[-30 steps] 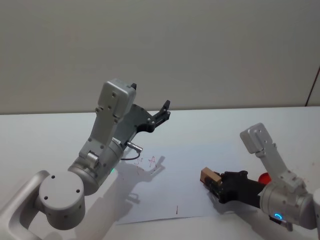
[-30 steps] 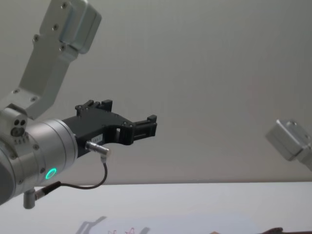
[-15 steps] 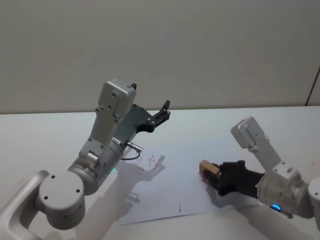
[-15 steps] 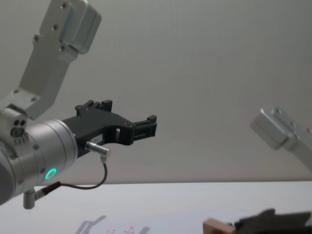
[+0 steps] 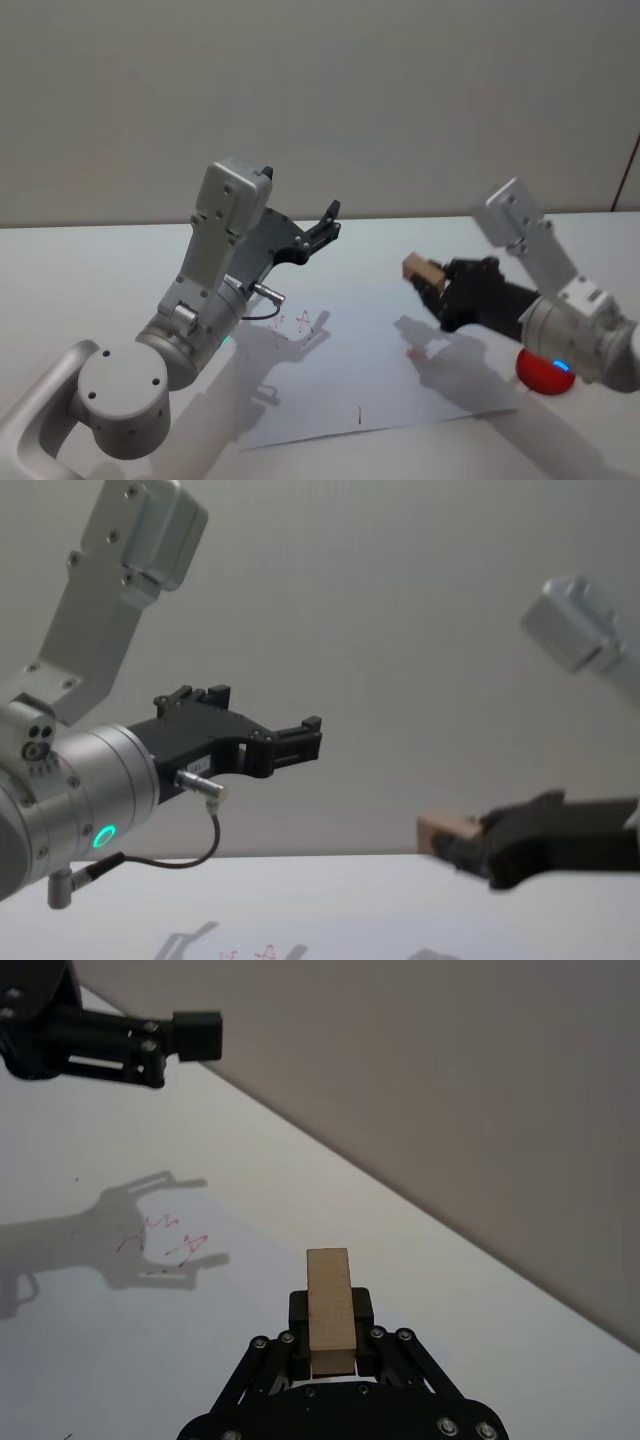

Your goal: Use the one hand to pick up the stamp and affix it onto the A4 paper.

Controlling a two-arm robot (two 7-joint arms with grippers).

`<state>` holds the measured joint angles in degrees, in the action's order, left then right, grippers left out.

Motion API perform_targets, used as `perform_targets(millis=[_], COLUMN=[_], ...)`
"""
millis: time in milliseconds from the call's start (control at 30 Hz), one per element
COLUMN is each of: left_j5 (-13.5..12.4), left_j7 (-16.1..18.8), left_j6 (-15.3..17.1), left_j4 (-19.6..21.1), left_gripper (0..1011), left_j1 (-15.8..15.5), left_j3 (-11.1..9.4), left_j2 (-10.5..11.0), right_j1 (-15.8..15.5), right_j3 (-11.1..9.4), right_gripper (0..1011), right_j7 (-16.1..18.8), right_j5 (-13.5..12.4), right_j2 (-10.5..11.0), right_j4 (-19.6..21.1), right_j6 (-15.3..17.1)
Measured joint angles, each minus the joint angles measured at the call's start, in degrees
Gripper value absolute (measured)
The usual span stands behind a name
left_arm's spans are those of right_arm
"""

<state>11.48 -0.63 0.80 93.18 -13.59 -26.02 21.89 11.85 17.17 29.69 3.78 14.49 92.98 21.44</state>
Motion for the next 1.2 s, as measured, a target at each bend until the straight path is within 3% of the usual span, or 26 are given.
perform_targets(millis=[400,900,1200], left_j5=[0.00,0.00,0.00], left_j7=[0.00,0.00,0.00], left_j6=[0.00,0.00,0.00], left_j4=[0.00,0.00,0.00], left_gripper=[1001,1001,1001], left_j1=[0.00,0.00,0.00], left_j3=[0.00,0.00,0.00], left_j2=[0.00,0.00,0.00], right_j1=[-3.31,-13.65,-16.35], right_j3=[-2.42,-5.97,-6.96], right_gripper=[217,217,217], right_j7=[-7.37,-18.95,-21.28], right_j5=[-3.68,-12.31,-14.51], right_j2=[2.45,6.09,7.04], right_j4=[6.42,14.06,15.18], right_j6=[1.17,5.96,7.46])
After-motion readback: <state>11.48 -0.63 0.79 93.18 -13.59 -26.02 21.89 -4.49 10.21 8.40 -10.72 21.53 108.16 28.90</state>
